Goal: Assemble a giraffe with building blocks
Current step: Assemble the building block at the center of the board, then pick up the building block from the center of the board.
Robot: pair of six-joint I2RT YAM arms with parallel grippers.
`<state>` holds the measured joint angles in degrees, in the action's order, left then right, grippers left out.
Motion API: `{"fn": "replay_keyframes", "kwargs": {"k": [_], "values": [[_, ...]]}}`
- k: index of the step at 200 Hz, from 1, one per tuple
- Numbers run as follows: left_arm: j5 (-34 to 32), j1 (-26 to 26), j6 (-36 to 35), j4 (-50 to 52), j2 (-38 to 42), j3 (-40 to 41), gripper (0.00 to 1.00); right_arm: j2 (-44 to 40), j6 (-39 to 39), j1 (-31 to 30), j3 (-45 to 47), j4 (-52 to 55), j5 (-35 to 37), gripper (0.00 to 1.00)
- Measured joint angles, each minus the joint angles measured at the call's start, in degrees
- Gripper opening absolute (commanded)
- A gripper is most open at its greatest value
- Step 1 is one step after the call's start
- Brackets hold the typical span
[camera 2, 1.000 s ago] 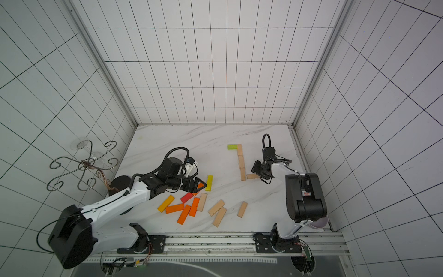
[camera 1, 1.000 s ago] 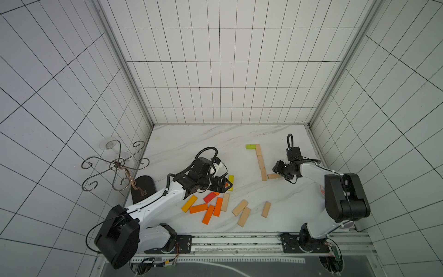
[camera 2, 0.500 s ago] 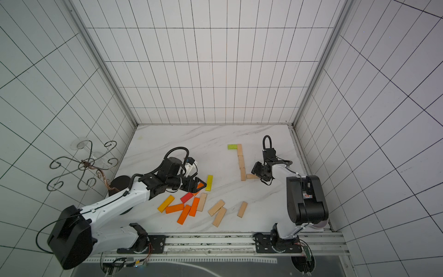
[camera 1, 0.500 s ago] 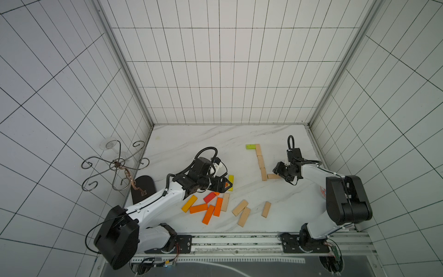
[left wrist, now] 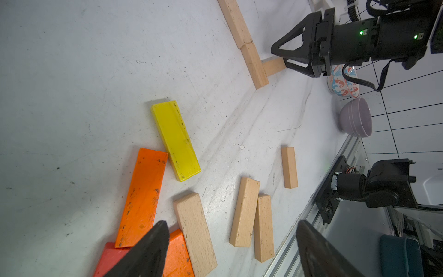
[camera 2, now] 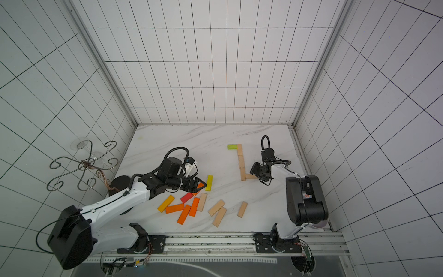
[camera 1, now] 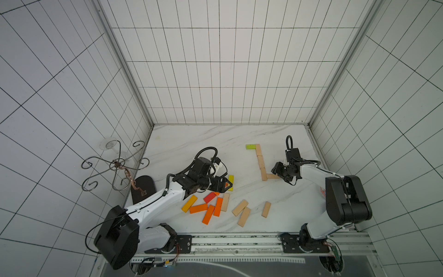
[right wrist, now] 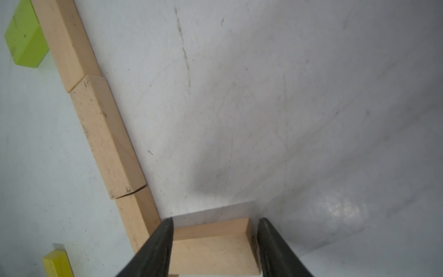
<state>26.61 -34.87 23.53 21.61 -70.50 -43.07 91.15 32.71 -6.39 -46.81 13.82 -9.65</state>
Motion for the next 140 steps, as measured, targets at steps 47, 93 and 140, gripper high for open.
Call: {"fn": "replay_keyframes", "kwargs": {"k": [47,93,140], "values": [[0.0,0.0,0.0,0.0,0.3,0.0,0.83,-4.0,0.0,0.0,-0.2,4.6,2.7,0.65],[-0.1,0.0,0.0,0.6,2.7,0.0,0.83,-11.4,-0.5,-1.9,-3.0,12.7,6.1,0.67],[-0.9,0.0,0.2,1.9,6.4,0.0,0.83,-22.1,4.4,-12.6,-3.8,22.2,12.4,0.63]]}}
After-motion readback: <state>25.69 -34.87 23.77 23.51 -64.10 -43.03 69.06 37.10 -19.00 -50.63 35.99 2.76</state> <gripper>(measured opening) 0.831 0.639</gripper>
